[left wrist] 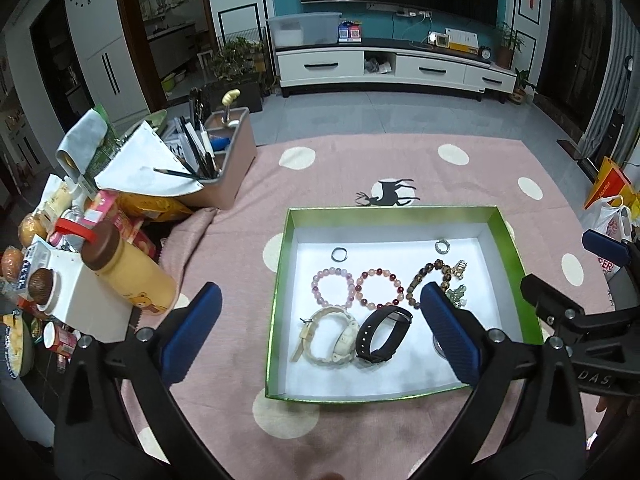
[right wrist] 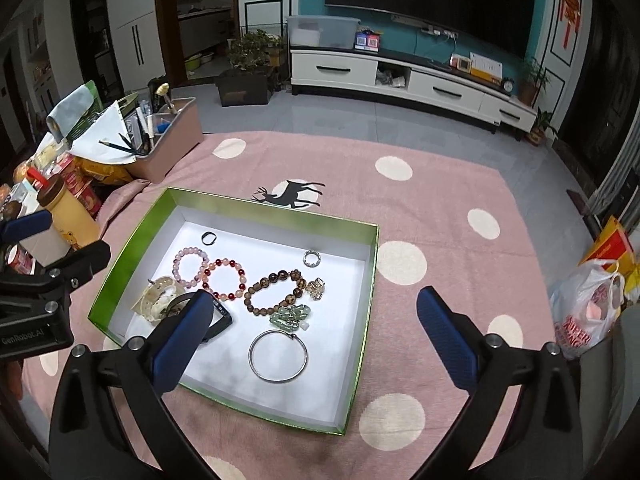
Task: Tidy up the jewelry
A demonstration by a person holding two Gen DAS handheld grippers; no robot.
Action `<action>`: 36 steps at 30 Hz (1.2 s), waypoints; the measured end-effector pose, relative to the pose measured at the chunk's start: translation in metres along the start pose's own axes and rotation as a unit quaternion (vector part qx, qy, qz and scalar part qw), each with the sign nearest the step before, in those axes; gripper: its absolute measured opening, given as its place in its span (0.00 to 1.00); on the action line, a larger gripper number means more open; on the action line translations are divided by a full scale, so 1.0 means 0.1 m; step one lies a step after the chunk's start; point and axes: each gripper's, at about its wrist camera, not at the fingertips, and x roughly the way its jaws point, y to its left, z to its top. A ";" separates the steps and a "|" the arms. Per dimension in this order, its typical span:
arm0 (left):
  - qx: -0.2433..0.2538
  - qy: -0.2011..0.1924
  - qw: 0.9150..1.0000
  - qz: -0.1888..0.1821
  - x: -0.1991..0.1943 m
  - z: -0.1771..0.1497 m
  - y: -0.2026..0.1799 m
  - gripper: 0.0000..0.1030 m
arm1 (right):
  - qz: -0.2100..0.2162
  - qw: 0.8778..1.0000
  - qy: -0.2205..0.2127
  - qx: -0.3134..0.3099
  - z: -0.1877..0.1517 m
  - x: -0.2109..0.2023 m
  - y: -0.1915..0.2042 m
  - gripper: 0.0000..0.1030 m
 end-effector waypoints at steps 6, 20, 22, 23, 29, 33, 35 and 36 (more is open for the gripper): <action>0.004 -0.003 1.000 0.019 -0.19 0.06 0.00 0.98 | -0.028 1.000 -0.011 -0.007 0.07 -0.14 0.02 0.99; 0.005 -0.004 1.000 0.016 -0.51 0.24 0.02 0.98 | -0.044 0.998 -0.050 -0.010 0.30 -0.56 -0.01 0.99; 0.005 -0.008 1.000 0.016 -0.52 0.25 0.01 0.98 | -0.041 0.998 -0.057 -0.009 0.31 -0.60 -0.01 0.99; 0.004 -0.009 1.000 0.016 -0.52 0.25 0.01 0.98 | -0.040 0.998 -0.057 -0.008 0.30 -0.60 0.00 0.99; 0.000 0.008 1.000 0.017 -0.33 0.20 -0.02 0.98 | -0.033 0.999 -0.028 -0.005 0.23 -0.37 0.02 0.99; -0.002 0.021 1.000 0.016 -0.16 0.16 -0.03 0.98 | -0.026 1.000 -0.009 -0.001 0.18 -0.22 0.02 0.99; -0.002 0.026 1.000 0.016 -0.09 0.15 -0.03 0.98 | -0.024 1.000 -0.003 0.001 0.16 -0.16 0.02 0.99; -0.003 0.028 1.000 0.014 -0.06 0.14 -0.03 0.98 | -0.024 1.000 0.000 0.002 0.16 -0.13 0.02 0.99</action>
